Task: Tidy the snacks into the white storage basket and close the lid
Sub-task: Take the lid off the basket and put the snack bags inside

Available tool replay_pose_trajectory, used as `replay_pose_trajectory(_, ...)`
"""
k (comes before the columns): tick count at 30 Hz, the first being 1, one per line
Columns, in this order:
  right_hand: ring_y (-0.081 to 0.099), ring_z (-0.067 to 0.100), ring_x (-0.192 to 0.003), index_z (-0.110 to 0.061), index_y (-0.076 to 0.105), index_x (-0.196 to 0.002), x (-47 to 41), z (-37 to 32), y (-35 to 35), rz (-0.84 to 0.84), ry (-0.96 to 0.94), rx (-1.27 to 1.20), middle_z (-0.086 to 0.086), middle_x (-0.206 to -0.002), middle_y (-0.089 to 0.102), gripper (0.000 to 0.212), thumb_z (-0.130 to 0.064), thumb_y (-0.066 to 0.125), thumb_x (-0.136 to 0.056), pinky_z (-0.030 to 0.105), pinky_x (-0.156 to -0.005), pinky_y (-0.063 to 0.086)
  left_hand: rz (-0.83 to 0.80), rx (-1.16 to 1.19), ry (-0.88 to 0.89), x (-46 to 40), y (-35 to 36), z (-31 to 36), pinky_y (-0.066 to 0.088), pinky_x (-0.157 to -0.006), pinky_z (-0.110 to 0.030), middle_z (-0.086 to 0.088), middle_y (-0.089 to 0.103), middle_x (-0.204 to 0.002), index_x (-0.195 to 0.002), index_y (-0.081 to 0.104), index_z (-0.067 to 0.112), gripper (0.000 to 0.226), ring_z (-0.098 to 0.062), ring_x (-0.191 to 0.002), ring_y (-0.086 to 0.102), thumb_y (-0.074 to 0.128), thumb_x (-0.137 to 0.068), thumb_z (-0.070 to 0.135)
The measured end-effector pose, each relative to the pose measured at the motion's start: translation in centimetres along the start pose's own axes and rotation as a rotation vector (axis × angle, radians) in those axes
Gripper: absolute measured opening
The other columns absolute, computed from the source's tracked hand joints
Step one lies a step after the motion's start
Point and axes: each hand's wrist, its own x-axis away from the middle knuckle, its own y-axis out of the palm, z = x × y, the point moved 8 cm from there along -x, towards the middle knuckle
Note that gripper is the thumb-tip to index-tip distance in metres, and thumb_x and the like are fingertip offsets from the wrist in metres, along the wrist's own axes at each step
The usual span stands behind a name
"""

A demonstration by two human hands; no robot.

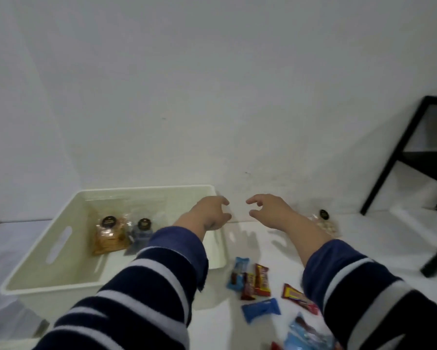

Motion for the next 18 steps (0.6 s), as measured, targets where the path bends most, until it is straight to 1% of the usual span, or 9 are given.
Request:
replay_pose_trajectory(3,0.051,0.02,-0.122,-0.023,0.052,-0.134,0.0,6.9,-2.1,-0.019,0.057,-0.003,0.003,-0.14,0.048,0.038,-0.022,0.052,-0.095,0.02,-0.087,0.038,0.012,0.128,0.007,-2.2,2.3,5.8,0.035,-0.103,-0.029,-0.006,0.046,-0.143,-0.139,0.042,0.019,0.046,-0.022,-0.129,0.046,0.052,-0.095,0.03)
replay_pose_trajectory(6,0.051,0.021,-0.121,-0.02,0.053,-0.133,-0.5,13.9,-3.8,-0.041,0.12,-0.023,0.003,-0.14,0.048,0.038,-0.02,0.052,-0.095,0.023,-0.094,0.04,-0.023,0.205,-0.023,-5.3,6.7,9.6,0.037,-0.101,-0.027,-0.008,0.048,-0.141,-0.138,0.044,0.019,0.045,-0.021,-0.129,0.047,0.052,-0.095,0.029)
replay_pose_trajectory(7,0.052,0.021,-0.119,-0.018,0.053,-0.133,-0.8,16.2,-4.1,-0.054,0.144,-0.04,0.004,-0.139,0.049,0.038,-0.019,0.051,-0.096,0.024,-0.092,0.042,-0.034,0.235,-0.04,-6.4,8.6,10.4,0.038,-0.1,-0.027,-0.009,0.049,-0.14,-0.138,0.045,0.019,0.045,-0.021,-0.128,0.047,0.053,-0.095,0.029)
replay_pose_trajectory(9,0.053,0.021,-0.114,-0.018,0.053,-0.133,-1.4,20.7,-4.7,-0.067,0.18,-0.07,0.006,-0.137,0.05,0.037,-0.02,0.05,-0.096,0.023,-0.084,0.043,-0.045,0.304,-0.088,-8.4,12.3,11.4,0.039,-0.097,-0.026,-0.009,0.051,-0.138,-0.137,0.046,0.019,0.044,-0.022,-0.125,0.049,0.054,-0.095,0.026)
replay_pose_trajectory(12,0.05,0.022,-0.124,-0.019,0.054,-0.133,-3.0,27.1,-5.3,-0.052,0.243,-0.145,0.007,-0.14,0.048,0.039,-0.015,0.054,-0.094,0.022,-0.087,0.042,-0.047,0.451,-0.166,-10.6,17.7,12.2,0.039,-0.089,-0.023,-0.009,0.052,-0.135,-0.134,0.051,0.022,0.039,-0.022,-0.121,0.052,0.053,-0.095,0.023)
replay_pose_trajectory(14,0.05,0.023,-0.123,-0.021,0.055,-0.132,-4.2,30.6,-5.8,-0.017,0.294,-0.19,0.006,-0.138,0.05,0.04,-0.01,0.052,-0.093,0.022,-0.085,0.041,-0.002,0.514,-0.202,-12.1,20.3,12.5,0.041,-0.091,-0.024,-0.008,0.054,-0.132,-0.133,0.052,0.023,0.038,-0.023,-0.116,0.054,0.052,-0.095,0.024)
replay_pose_trajectory(15,0.051,0.023,-0.122,-0.022,0.055,-0.132,-4.9,32.1,-6.0,0.004,0.314,-0.204,0.007,-0.137,0.05,0.041,-0.008,0.05,-0.093,0.023,-0.085,0.042,0.032,0.544,-0.221,-12.8,21.3,12.5,0.041,-0.09,-0.024,-0.007,0.056,-0.129,-0.133,0.051,0.024,0.038,-0.023,-0.113,0.055,0.052,-0.095,0.026)
replay_pose_trajectory(17,0.05,0.023,-0.122,-0.024,0.055,-0.131,-6.4,34.4,-6.0,0.038,0.331,-0.239,0.008,-0.137,0.051,0.043,-0.006,0.048,-0.093,0.022,-0.086,0.041,0.072,0.594,-0.268,-14.2,23.0,12.5,0.038,-0.082,-0.02,-0.004,0.058,-0.123,-0.136,0.047,0.026,0.041,-0.019,-0.104,0.055,0.052,-0.095,0.028)
replay_pose_trajectory(18,0.05,0.023,-0.123,-0.024,0.055,-0.132,-7.3,35.2,-5.7,0.045,0.33,-0.257,0.008,-0.137,0.051,0.043,-0.006,0.048,-0.093,0.021,-0.085,0.04,0.09,0.61,-0.284,-14.9,23.7,12.5,0.037,-0.081,-0.019,-0.005,0.058,-0.124,-0.138,0.044,0.026,0.044,-0.018,-0.103,0.055,0.053,-0.095,0.029)
